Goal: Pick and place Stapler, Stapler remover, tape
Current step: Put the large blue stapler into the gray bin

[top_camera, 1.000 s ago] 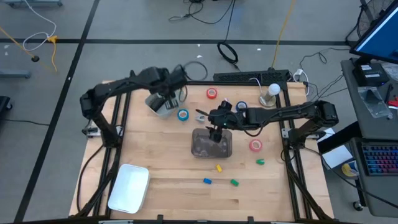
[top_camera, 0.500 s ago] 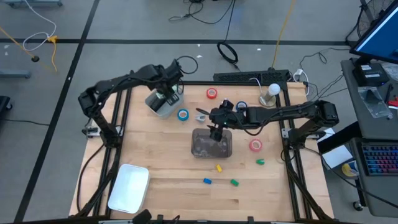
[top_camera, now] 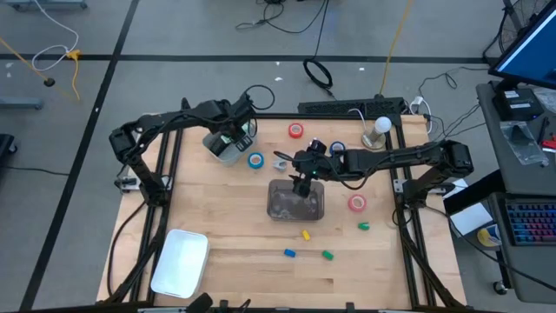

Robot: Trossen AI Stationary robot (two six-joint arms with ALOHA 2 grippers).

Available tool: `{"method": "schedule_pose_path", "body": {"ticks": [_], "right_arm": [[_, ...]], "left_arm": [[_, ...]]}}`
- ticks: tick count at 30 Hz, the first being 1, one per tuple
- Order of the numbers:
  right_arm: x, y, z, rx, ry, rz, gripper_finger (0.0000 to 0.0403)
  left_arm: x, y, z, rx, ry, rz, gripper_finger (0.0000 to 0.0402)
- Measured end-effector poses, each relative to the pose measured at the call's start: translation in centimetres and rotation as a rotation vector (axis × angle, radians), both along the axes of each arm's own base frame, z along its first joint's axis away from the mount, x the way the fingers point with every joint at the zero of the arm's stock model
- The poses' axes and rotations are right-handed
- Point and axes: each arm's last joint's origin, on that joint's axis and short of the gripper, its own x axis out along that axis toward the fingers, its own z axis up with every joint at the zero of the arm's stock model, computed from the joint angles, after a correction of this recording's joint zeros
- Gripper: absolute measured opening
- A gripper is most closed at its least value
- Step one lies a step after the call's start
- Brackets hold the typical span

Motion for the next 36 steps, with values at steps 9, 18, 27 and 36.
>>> {"method": "schedule_pose_path", "body": {"ticks": [9, 18, 27, 36], "right_arm": [[0.0, 0.0, 0.0, 0.021, -0.012, -0.024, 0.0297], [0.0, 0.0, 0.0, 0.028, -0.015, -0.030, 0.0293], [0.0, 0.0, 0.0, 0.028, -0.019, -0.030, 0.0293], [0.2, 0.0, 0.1, 0.028, -0.041, -0.030, 0.0293]], "left_arm": [[0.3, 0.0, -0.8, 0.023, -0.044, 0.008, 0.0129], [-0.1, -0.3, -2.3, 0.019, -0.038, 0.023, 0.0129], [-0.3, -0.4, -3.0, 0.017, -0.035, 0.029, 0.0129], [-0.4, -0.5, -3.0, 0.008, -0.040, 0.040, 0.0185]]}}
